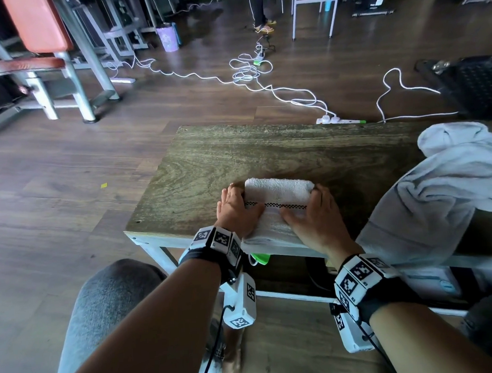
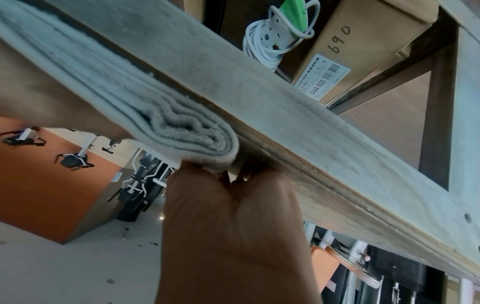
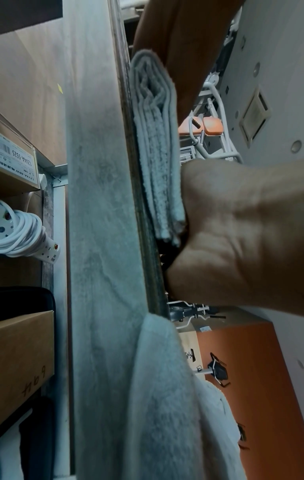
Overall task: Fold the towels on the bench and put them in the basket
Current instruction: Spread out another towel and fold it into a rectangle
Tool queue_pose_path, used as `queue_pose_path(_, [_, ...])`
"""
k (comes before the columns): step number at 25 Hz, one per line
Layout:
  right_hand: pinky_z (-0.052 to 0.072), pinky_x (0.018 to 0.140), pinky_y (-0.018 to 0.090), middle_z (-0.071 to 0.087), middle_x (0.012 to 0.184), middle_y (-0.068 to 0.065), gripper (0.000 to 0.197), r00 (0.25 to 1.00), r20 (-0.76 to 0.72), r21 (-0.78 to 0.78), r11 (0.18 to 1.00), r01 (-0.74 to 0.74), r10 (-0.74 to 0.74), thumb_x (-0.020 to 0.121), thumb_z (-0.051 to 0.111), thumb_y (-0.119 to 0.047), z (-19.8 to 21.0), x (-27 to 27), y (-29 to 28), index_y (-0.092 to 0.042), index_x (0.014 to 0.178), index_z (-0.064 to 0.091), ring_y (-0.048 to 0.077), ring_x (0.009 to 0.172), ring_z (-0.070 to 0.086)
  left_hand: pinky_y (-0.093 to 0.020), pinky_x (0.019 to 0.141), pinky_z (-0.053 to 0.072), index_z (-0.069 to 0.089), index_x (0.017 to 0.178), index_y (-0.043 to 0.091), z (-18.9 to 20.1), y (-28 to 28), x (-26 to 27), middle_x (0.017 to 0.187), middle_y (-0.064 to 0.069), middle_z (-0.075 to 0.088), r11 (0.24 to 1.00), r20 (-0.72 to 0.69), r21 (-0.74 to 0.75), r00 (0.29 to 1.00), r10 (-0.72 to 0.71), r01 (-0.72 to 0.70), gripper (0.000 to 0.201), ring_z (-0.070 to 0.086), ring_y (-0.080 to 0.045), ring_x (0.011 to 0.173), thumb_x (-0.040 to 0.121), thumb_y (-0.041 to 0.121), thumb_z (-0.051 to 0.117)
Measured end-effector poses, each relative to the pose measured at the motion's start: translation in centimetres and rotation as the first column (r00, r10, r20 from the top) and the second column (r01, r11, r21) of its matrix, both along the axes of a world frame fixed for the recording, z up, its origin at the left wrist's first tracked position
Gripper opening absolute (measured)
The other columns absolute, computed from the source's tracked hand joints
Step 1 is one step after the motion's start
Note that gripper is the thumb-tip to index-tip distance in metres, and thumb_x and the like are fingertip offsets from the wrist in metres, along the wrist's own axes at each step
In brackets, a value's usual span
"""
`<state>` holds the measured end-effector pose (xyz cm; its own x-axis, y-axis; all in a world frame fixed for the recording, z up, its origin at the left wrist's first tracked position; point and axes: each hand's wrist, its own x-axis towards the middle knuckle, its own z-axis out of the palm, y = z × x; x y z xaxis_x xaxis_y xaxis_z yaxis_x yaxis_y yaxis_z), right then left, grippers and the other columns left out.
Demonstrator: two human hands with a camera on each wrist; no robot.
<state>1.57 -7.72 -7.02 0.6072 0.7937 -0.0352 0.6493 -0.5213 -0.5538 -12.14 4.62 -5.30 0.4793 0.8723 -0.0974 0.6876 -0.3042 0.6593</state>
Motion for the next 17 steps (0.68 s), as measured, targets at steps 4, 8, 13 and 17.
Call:
queue_pose_path(4, [0.018, 0.123, 0.042, 0.02, 0.161, 0.015, 0.105, 1.0, 0.016, 0.004, 1.0, -0.009, 0.009, 0.082, 0.049, -0.074, -0.3, -0.3, -0.9, -0.001, 0.152, 0.02, 0.028, 0.151, 0.015, -0.048, 0.116, 0.026, 0.047, 0.132, 0.01, 1.2, -1.8, 0.2, 0.143, -0.015, 0.029, 0.998, -0.22, -0.002, 0.974, 0.06, -0.062, 0.06, 0.025, -0.033, 0.137, 0.086, 0.046, 0.061])
queue_pose_path(8, [0.038, 0.108, 0.044, 0.041, 0.144, 0.011, 0.085, 0.996, -0.049, -0.087, 0.993, -0.082, 0.078, 0.085, 0.057, -0.065, 1.9, -0.9, -2.2, -0.007, 0.141, 0.03, 0.029, 0.134, 0.04, -0.051, 0.104, 0.035, 0.06, 0.109, 0.013, 4.1, -4.6, -0.3, 0.126, -0.014, 0.047, 0.994, -0.385, 0.067, 0.922, -0.053, 0.086, 0.043, 0.04, -0.033, 0.121, 0.087, 0.048, 0.05])
queue_pose_path(13, [0.045, 0.067, 0.025, 0.056, 0.098, 0.003, 0.015, 0.822, -0.57, 0.267, 0.945, 0.188, -0.003, 0.104, 0.039, -0.038, 7.3, -2.1, -3.4, -0.025, 0.113, 0.041, 0.01, 0.079, 0.056, -0.028, 0.051, 0.043, 0.055, 0.087, 0.008, 9.8, -7.3, -1.5, 0.069, -0.001, 0.053, 0.962, 0.346, -0.13, 0.92, -0.183, 0.241, 0.021, 0.051, -0.017, 0.06, 0.094, 0.027, 0.061])
queue_pose_path(17, [0.048, 0.062, 0.034, 0.058, 0.077, 0.005, 0.016, 0.638, -0.767, 0.409, 0.817, 0.407, 0.066, 0.07, 0.054, -0.021, 9.6, -2.6, -4.8, -0.016, 0.085, 0.056, 0.022, 0.071, 0.058, -0.024, 0.047, 0.048, 0.061, 0.101, 0.006, 15.4, -9.2, -4.0, 0.076, -0.005, 0.066, 0.929, 0.617, -0.294, 0.787, 0.004, 0.226, 0.012, 0.062, -0.017, 0.057, 0.091, 0.011, 0.063])
